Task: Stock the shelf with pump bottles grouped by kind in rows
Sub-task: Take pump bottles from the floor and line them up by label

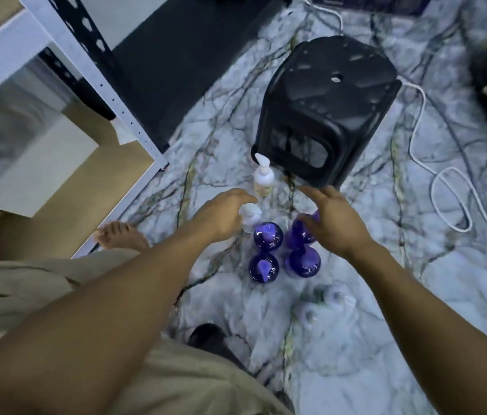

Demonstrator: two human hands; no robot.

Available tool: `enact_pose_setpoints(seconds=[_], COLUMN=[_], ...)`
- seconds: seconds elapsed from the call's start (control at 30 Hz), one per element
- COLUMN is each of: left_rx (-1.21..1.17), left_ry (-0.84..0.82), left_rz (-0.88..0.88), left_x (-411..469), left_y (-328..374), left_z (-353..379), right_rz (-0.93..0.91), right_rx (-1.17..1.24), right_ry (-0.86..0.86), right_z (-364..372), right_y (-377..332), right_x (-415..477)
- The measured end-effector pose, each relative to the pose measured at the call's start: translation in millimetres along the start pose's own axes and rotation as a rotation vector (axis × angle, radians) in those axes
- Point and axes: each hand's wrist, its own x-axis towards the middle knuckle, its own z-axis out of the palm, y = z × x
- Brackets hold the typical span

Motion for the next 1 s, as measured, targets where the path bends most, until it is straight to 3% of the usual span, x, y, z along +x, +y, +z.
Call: enact_pose_setpoints(seconds=[0.2,0.43,0.73,1.0], left_rx=[0.115,0.008,-0.126,-0.213], left_ry=[-0.069,-0.011,0.033,0.151], left_rz=[0.104,0.007,-0.087,-0.172], left_x=[29,29,1,-50], left_y=[-12,-40,-59,-47], left_z=[14,24,7,-51], right_rz=[-0.079,0.086,0.193,-0.036], right_rx=[0.007,-0.007,-0.066,-0.105], right_ry=[-0.082,-0.207,-0.190,-0.214], right_z=[5,32,30,-37], right_y=[-36,-57,-75,-132], right_x=[82,164,149,111])
